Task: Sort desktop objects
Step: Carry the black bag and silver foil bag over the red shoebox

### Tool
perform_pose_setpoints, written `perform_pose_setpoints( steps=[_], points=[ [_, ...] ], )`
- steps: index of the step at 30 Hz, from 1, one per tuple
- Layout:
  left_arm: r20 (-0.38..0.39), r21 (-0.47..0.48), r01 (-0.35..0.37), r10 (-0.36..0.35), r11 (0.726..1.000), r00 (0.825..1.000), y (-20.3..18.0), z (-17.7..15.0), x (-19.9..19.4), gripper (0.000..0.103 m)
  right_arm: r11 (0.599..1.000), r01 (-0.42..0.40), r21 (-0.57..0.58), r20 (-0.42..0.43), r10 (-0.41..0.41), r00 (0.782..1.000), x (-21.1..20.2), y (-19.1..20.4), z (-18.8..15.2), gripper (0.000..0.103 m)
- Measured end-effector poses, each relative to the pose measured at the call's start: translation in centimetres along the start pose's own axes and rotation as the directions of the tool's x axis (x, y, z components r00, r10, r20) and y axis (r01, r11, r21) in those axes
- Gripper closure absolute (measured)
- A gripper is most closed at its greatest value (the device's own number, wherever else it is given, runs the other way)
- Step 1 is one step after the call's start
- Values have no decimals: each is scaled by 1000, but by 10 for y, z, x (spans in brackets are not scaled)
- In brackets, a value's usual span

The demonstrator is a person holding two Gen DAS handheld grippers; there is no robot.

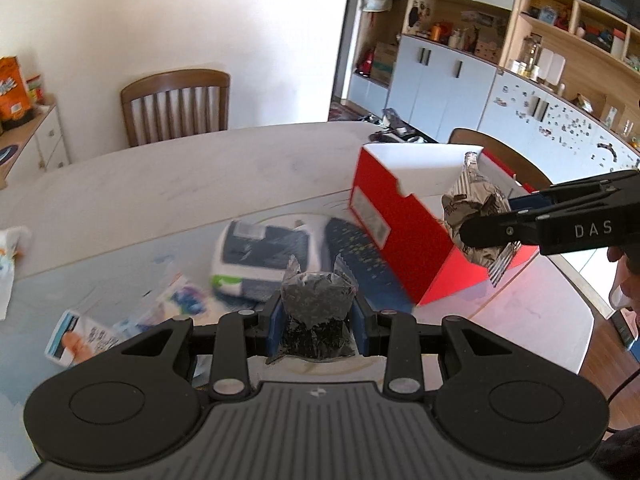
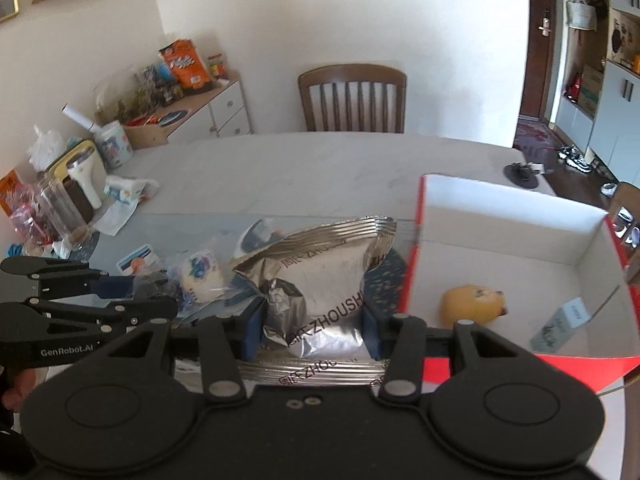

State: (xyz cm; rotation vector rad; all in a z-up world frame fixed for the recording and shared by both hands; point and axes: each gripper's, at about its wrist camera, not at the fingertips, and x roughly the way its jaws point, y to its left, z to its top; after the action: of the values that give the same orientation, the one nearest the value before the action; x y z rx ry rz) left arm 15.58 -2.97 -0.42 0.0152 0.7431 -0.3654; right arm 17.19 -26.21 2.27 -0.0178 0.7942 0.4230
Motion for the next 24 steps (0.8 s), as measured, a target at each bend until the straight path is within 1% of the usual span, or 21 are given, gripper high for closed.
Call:
perform_pose_setpoints(
  steps=[12,24],
  points=[
    [7,74,57,-58,996,998,-58,35,33,70,996,62,64,42,-64,997,-21,-69,3,56],
    [-7,160,112,-112,981,994,-116,66,67,70,987,111,112,55,-118,991,-36,-131,2,56]
  ],
)
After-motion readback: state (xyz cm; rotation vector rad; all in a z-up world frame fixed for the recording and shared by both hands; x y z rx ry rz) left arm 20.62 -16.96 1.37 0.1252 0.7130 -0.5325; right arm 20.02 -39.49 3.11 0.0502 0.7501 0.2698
